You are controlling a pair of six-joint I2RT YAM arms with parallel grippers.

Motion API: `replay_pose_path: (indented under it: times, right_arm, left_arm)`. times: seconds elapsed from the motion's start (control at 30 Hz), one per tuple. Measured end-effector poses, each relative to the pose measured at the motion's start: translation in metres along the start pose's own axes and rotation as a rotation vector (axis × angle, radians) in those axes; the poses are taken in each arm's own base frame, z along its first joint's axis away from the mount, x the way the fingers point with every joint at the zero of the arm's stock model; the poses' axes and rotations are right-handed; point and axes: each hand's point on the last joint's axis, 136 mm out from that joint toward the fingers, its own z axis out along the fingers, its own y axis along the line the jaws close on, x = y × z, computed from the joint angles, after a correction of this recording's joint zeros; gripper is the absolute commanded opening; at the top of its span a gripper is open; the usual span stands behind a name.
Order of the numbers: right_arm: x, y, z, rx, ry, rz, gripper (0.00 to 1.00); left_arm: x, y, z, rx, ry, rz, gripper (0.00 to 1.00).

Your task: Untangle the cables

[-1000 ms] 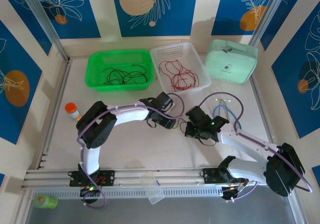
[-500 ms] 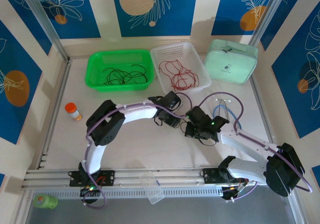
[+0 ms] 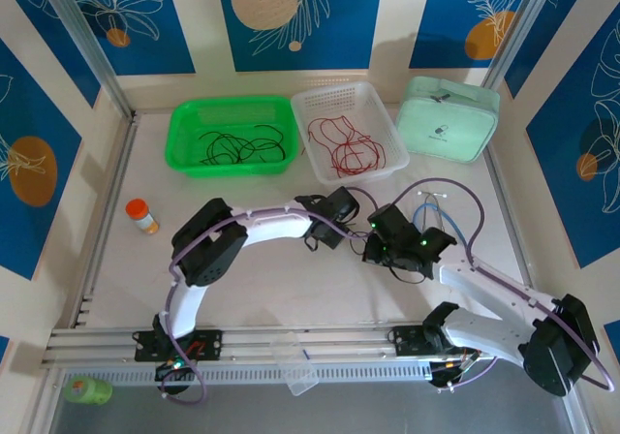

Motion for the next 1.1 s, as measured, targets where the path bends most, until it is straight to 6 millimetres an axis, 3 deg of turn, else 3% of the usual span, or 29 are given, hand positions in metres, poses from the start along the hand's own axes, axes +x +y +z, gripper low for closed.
replay_pose_path:
  times: [0.07,0.17,0.33,0.43,0.6,0.8,0.97,1.1]
  right_arm:
    - [-0.001,-0.003,-0.003,0.004,-0.006,0.012,0.00]
    - [0.000,-0.013,-0.005,0.028,0.000,0.034,0.00]
    - [0.012,-0.032,-0.005,0.086,0.031,0.061,0.00]
    - [0.015,-0.038,-0.008,0.103,0.039,0.070,0.00]
    - [0.017,-0.046,-0.011,0.127,0.038,0.088,0.00]
    - [0.016,-0.050,-0.012,0.144,0.037,0.109,0.00]
    - [0.010,-0.042,-0.010,0.106,0.013,0.114,0.00]
    - [0.001,-0.029,-0.009,0.045,-0.012,0.118,0.00]
  left_arm:
    - [0.005,0.008,-0.002,-0.035,-0.004,0.001,0.00]
    - [0.022,0.035,-0.010,-0.120,0.024,-0.010,0.00]
    - [0.047,0.103,-0.037,-0.262,0.063,-0.087,0.00]
    - [0.039,0.135,-0.063,-0.323,0.014,-0.142,0.00]
    - [0.022,0.164,-0.106,-0.390,-0.088,-0.188,0.00]
    - [0.023,0.203,-0.146,-0.450,-0.137,-0.247,0.00]
    - [0.018,0.224,-0.170,-0.471,-0.165,-0.260,0.00]
    - [-0.001,0.242,-0.190,-0.474,-0.215,-0.283,0.00]
